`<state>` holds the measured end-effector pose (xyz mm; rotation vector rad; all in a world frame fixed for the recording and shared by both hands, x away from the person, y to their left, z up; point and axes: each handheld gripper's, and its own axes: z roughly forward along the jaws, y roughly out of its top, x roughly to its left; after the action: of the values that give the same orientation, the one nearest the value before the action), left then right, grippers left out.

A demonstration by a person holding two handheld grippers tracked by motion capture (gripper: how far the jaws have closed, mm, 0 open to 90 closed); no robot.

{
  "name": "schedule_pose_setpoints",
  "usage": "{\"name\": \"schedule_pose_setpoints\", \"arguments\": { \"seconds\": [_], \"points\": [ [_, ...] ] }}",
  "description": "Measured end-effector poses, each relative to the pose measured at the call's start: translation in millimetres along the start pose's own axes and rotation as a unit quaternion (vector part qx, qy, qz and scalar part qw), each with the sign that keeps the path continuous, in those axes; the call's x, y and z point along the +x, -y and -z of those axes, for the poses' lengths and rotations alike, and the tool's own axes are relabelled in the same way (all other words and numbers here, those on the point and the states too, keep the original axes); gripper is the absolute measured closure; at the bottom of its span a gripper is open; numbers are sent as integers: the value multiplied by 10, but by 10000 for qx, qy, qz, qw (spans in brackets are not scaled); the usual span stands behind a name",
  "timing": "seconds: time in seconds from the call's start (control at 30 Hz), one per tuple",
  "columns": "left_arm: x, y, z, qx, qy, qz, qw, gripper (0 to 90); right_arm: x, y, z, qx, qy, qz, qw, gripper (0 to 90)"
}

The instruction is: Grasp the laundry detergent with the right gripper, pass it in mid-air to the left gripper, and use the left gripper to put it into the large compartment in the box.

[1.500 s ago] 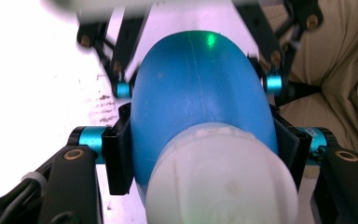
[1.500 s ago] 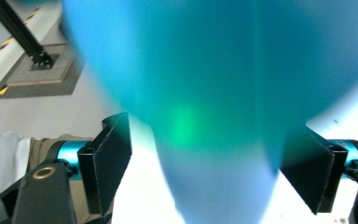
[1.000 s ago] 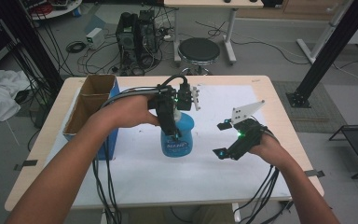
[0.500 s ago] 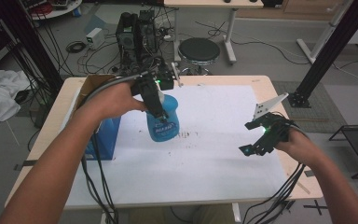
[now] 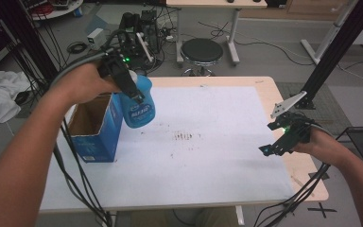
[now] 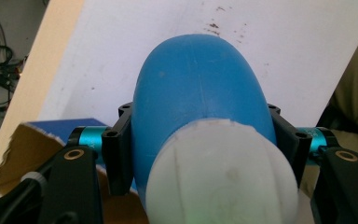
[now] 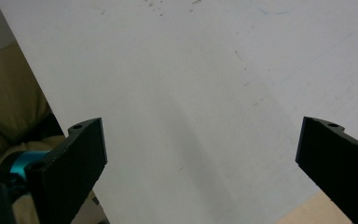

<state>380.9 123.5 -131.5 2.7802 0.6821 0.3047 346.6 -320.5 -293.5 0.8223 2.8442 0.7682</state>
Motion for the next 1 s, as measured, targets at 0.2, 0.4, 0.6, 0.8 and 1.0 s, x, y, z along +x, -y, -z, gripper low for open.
{"name": "schedule_pose_setpoints", "arguments": {
  "seconds": [0.2,0.4,0.6,0.8,1.0],
  "points": [
    [103,153,277,-62,-115,227,9997,370,-20,-16,52,-2,-124,129,9998,9],
    [224,354,506,-149,-278,557,9980,371,-19,-41,59,82,-125,200,9997,9],
    [331,576,656,-276,-440,953,9941,371,-32,-67,39,42,-137,192,9997,9],
    [449,782,676,-258,-529,1240,9905,371,-39,-99,49,37,-41,240,9997,9],
    [528,884,580,-200,-572,1271,9900,372,-35,-109,35,39,-25,252,9997,9]
  ]
}}
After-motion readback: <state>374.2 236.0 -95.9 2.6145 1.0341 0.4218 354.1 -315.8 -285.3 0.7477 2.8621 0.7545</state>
